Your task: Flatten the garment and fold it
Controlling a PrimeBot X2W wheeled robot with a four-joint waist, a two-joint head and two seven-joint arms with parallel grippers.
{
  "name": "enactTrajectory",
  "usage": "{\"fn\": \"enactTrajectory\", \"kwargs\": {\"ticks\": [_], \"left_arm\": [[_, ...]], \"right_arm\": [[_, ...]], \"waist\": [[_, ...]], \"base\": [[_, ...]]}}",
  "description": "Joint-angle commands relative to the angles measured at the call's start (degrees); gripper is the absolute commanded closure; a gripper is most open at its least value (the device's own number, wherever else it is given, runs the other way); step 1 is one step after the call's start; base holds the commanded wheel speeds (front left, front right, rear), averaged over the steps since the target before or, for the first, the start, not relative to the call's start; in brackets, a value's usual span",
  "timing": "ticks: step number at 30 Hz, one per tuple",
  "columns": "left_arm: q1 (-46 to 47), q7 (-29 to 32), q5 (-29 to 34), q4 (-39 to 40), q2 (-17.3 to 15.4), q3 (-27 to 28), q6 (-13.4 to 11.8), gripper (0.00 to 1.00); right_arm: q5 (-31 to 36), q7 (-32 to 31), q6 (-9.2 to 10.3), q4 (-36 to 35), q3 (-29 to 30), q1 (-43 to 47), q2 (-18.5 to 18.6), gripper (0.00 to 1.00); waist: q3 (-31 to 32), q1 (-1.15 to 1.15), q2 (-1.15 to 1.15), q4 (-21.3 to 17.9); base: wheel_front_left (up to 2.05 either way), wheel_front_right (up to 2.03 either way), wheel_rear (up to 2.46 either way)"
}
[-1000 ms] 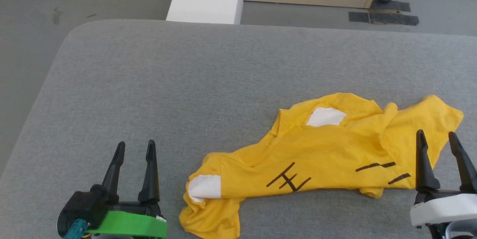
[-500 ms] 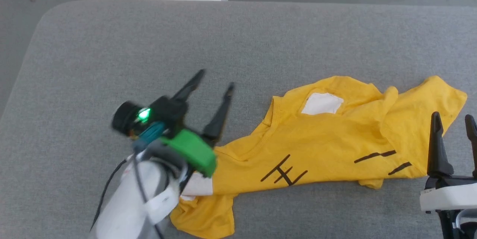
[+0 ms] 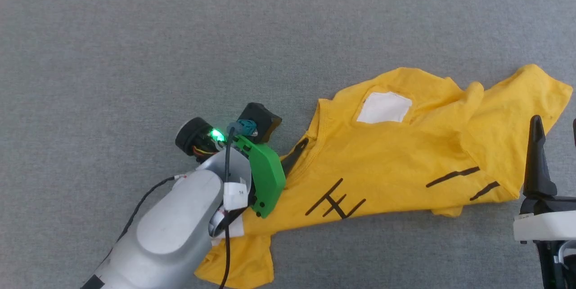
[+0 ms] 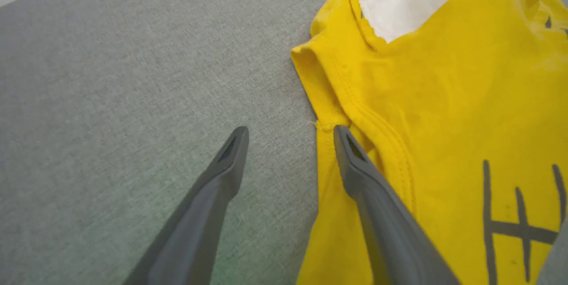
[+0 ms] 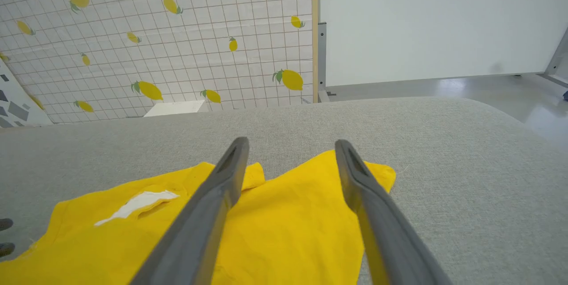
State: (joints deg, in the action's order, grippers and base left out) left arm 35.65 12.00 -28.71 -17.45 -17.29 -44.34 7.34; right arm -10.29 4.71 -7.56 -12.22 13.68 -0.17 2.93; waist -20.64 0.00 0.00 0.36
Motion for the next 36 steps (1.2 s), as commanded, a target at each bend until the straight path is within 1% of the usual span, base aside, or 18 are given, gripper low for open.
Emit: {"fn": "enactTrajectory", "kwargs": {"ticks": [1,7,8,9,13,18,20,22,25,27,32,36], "left_arm": [[1.14,0.81,-1.57,-0.83,-0.43,-0.90,0.14,0.00],[1.35,6.69,-7.17,-3.93,-1.40,-6.58,0.14,0.00],[1.54,7.04,-7.66,-3.97,-1.56,-7.70,0.14,0.62],[1.79,7.25,-7.88,-4.00,-1.83,-8.93,0.14,1.00],[3.24,7.12,-7.57,-3.98,-2.87,-12.83,0.14,1.00],[4.98,5.31,-7.22,-4.19,-2.90,-13.66,0.09,1.00],[5.57,3.31,-6.65,-4.19,-2.90,-12.90,-0.65,1.00],[6.20,0.35,-6.03,-3.95,-3.01,-11.51,-1.98,1.00],[8.20,-3.50,-4.87,-3.50,-3.92,-9.31,-3.59,1.00],[10.14,-5.00,-3.94,-3.21,-4.89,-8.12,-4.29,1.00],[16.80,-5.00,-2.90,-3.25,-7.08,-5.50,-4.32,1.00],[23.46,-6.23,-1.32,-5.54,-8.26,-2.89,-5.29,1.00]], "right_arm": [[0.04,-0.13,0.08,-0.32,0.14,-0.82,-0.05,0.00],[-0.16,-0.02,0.08,0.14,-0.04,-1.15,-0.05,0.00],[-0.19,-0.03,0.08,0.29,-0.13,-1.33,-0.05,0.00],[-0.22,-0.03,0.08,0.42,-0.25,-1.53,-0.05,0.00],[-0.37,0.08,0.08,1.02,-0.62,-2.09,-0.05,0.00],[-0.70,0.50,0.08,2.23,-0.87,-2.06,-0.05,0.00],[-0.95,0.77,0.08,2.86,-1.05,-1.88,-0.05,0.00],[-1.23,1.08,0.08,3.45,-1.18,-1.64,-0.05,0.00],[-1.48,1.48,0.08,4.00,-1.17,-1.19,-0.05,0.00],[-1.59,1.61,0.08,4.13,-1.26,-1.01,-0.05,0.00],[-1.53,1.71,0.08,3.62,-1.12,-1.40,-0.05,0.00],[-1.26,1.70,0.08,2.92,-1.28,-2.35,-0.05,0.00]], "waist": [[-1.27,0.00,0.00,-0.80],[-1.99,0.00,0.00,-0.81],[-2.04,0.00,0.00,-0.75],[-2.06,0.00,0.00,-0.70],[-1.69,0.00,0.00,-0.51],[-0.10,0.00,0.00,-0.62],[0.73,0.00,0.00,-0.87],[1.52,0.00,0.00,-1.24],[1.96,0.00,0.00,-1.93],[1.59,0.00,0.00,-2.58],[-1.32,0.00,0.00,-4.27],[-4.12,0.00,0.00,-5.89]], "base": [[0.00,0.00,0.00],[0.00,0.00,0.00],[0.00,0.00,0.00],[0.00,0.00,0.00],[0.00,0.00,0.00],[0.00,0.00,0.00],[0.00,0.00,0.00],[0.00,0.00,0.00],[0.00,0.00,0.00],[0.00,0.00,0.00],[0.00,0.00,0.00],[0.00,0.00,0.00]]}}
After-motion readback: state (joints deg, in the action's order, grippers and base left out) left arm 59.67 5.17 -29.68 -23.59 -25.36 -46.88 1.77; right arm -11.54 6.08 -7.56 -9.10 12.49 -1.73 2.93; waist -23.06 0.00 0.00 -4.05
